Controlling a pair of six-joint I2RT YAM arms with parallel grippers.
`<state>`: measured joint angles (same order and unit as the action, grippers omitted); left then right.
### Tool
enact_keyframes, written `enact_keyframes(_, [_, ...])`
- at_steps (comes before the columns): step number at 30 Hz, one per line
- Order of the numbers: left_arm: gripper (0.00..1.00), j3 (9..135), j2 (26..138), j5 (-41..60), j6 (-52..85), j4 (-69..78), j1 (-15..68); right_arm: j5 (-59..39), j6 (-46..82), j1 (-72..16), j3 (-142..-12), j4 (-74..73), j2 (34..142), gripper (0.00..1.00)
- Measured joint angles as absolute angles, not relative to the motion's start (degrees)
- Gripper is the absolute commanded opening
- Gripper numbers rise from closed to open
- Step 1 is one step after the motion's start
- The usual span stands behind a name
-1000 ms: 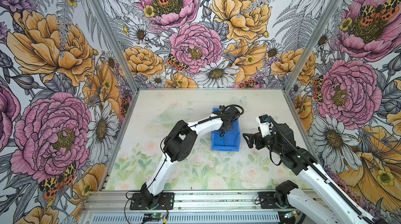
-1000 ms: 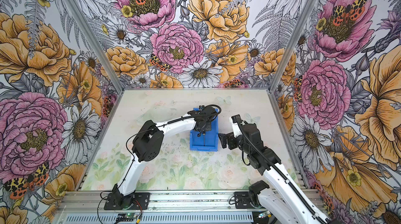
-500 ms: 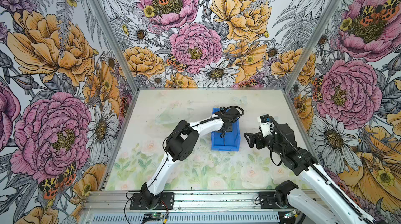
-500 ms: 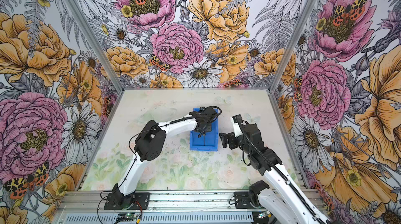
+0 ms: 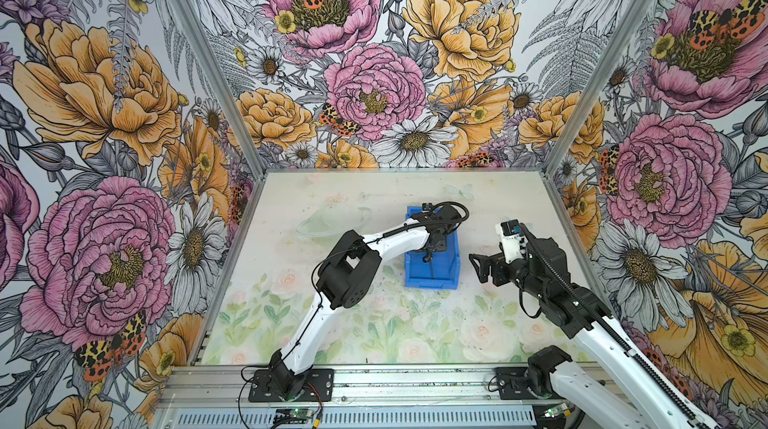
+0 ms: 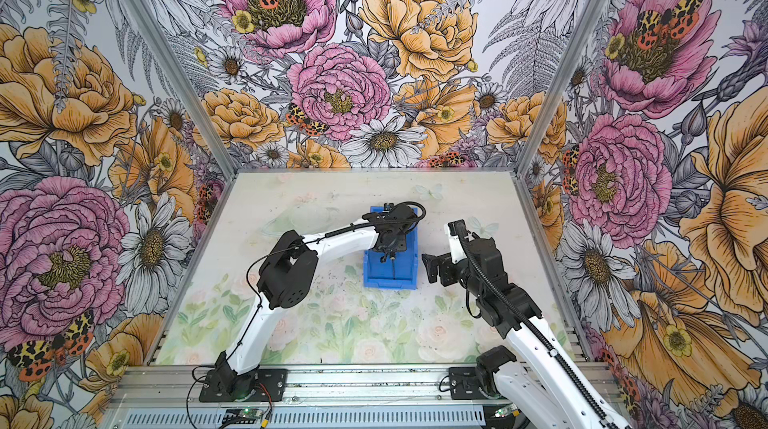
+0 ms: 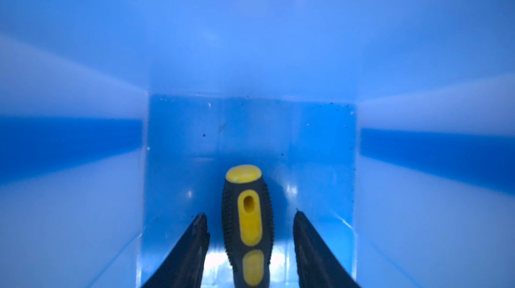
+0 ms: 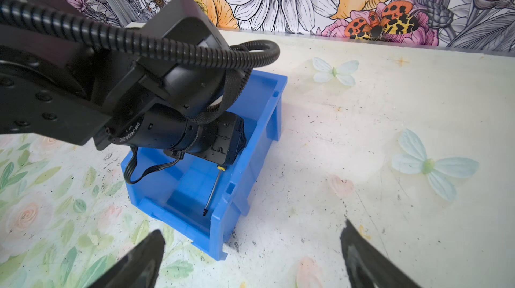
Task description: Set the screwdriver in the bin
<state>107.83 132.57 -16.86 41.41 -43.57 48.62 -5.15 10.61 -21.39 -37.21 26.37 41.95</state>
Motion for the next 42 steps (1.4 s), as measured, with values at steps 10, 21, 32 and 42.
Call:
enact_keyframes(10, [0.69, 109.2, 128.9, -17.6, 40.1, -43.5, 50.0, -4.7, 10.6, -21.4, -37.2, 26.5, 42.0, 0.99])
enact_keyframes(21, [0.71, 102.9, 113.4, -21.6, 38.8, -43.1, 53.6, -4.0, 12.0, -21.4, -37.2, 26.5, 42.0, 0.99])
enact_keyframes(32, [0.79, 85.0, 94.0, -23.2, 32.0, -42.1, 50.0, 6.3, 18.4, -19.0, -38.8, 26.9, 47.9, 1.0])
enact_keyframes(42, [0.99, 60.6, 70.5, -20.7, 25.3, -34.7, 38.1, 18.3, 24.4, -16.8, -39.6, 24.5, 51.1, 0.99])
